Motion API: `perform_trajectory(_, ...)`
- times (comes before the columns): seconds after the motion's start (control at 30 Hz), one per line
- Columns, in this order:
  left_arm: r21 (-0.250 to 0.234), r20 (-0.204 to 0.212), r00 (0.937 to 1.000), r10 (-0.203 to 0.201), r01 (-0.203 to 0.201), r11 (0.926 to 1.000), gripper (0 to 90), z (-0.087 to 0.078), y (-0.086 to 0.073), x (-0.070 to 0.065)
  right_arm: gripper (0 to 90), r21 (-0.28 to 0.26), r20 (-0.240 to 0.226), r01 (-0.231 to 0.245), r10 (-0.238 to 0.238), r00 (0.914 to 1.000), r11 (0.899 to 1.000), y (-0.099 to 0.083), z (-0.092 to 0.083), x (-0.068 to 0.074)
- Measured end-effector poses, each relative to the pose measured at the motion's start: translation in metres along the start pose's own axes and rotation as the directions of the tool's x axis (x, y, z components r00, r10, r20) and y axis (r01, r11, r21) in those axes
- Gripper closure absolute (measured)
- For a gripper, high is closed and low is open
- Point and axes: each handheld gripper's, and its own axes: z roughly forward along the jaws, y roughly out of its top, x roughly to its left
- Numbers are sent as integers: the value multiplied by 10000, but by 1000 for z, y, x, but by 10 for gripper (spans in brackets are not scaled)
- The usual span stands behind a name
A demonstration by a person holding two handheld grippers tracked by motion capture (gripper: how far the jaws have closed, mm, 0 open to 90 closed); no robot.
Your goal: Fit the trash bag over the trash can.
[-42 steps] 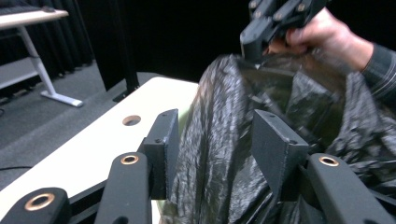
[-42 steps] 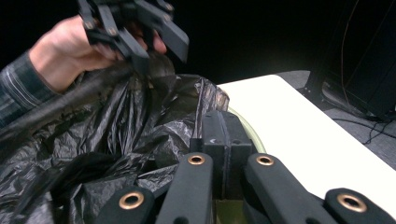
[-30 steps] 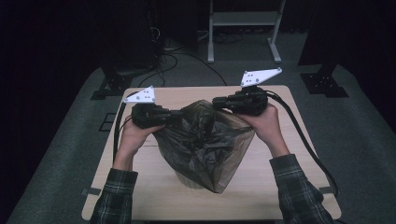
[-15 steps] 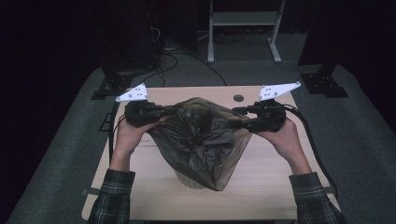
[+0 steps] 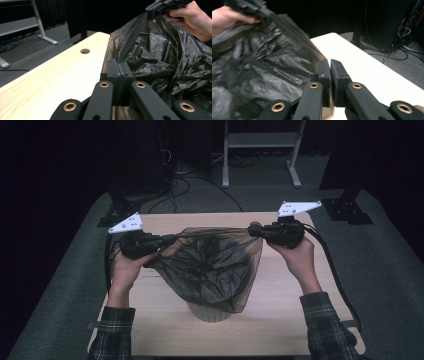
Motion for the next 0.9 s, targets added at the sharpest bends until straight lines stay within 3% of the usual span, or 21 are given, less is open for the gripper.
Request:
perform_trajectory(0.27,439,-371,9988,-326,342,9985,897,11,-16,12,900,562,421,-224,201,9989,9982,-2,30,-17)
perform_trajectory(0.4,1015,-628,9970,-458,520,9935,897,23,-29,15,900,1182,684,-365,285,9972,9923,-17,44,-20)
perform_trajectory(0.47,1073,-691,9964,-494,566,9926,897,25,-32,16,900,1266,682,-446,361,9970,9910,-21,46,-21)
perform_trajectory(0.5,1171,-711,9954,-645,725,9905,897,31,-36,18,900,1405,683,-605,513,9963,9882,-28,49,-23)
perform_trajectory(0.6,1800,-971,9939,-521,690,9813,897,40,-40,17,900,1600,806,-687,563,9952,9847,-35,52,-23)
perform_trajectory(0.9,2274,-618,9953,-751,873,9699,897,51,-62,15,900,2097,933,-853,669,9934,9740,-53,52,-25)
